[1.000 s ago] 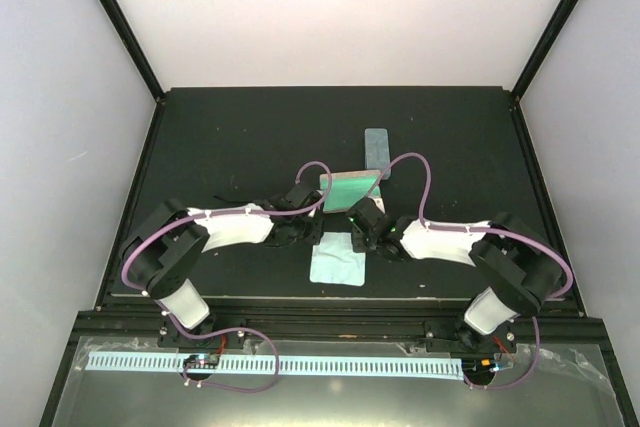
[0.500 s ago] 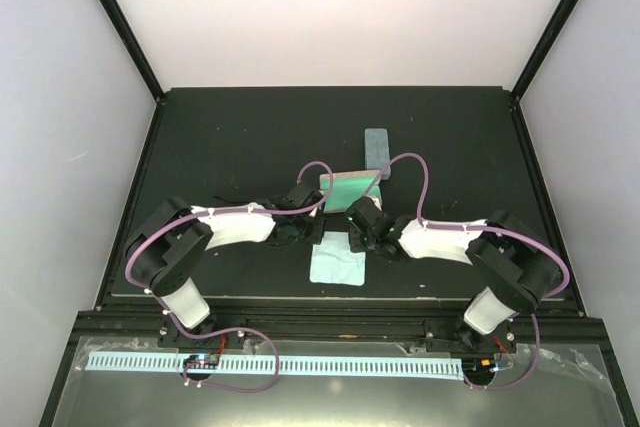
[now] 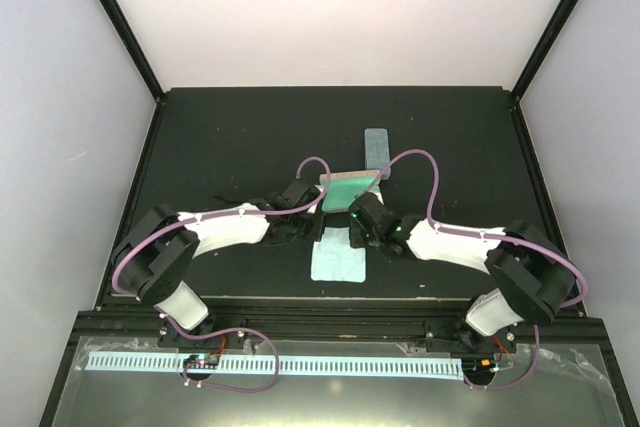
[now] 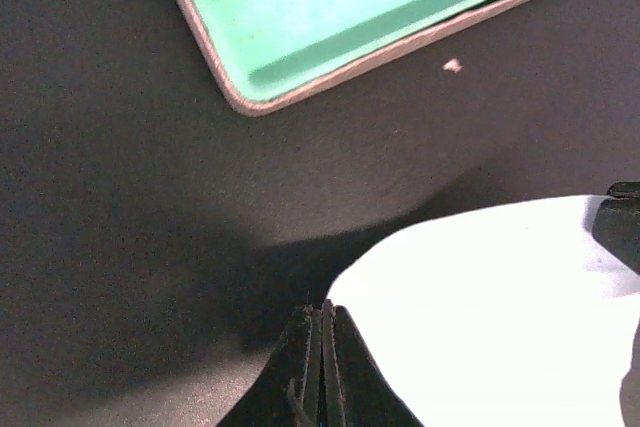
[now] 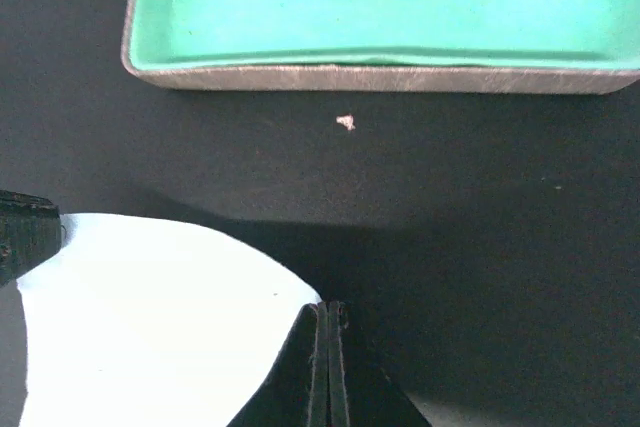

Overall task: Organize the sunglasses
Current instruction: Fold the glasses cleaning cloth at the center of the board.

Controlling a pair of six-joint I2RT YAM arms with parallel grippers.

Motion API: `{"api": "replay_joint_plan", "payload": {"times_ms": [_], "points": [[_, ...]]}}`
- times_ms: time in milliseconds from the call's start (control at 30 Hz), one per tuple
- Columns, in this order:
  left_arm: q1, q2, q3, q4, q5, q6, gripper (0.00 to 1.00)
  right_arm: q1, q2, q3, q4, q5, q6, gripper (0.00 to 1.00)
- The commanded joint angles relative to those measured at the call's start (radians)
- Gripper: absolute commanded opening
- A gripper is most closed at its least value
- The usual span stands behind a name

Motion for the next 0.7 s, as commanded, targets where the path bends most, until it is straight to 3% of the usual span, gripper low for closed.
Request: {"api": "replay_joint_plan", "payload": {"times_ms": [0,333,667], "points": [[0.003,-0.057,0.012,0.005,0.011,0.026,0.02,-0.005,-0.05,0.025,-0.026,0.065,0.012,0.01],[0.003,-0.064,0.002,0.014,-0.015,0.03,0.02,-0.005,-0.046,0.024,-0.016,0.081,0.006,0.01],[0.003,-0.089,-0.033,0.022,0.064,0.045,0.02,-0.005,-0.103,-0.042,0.018,-0.012,-0.018,0.01]]}}
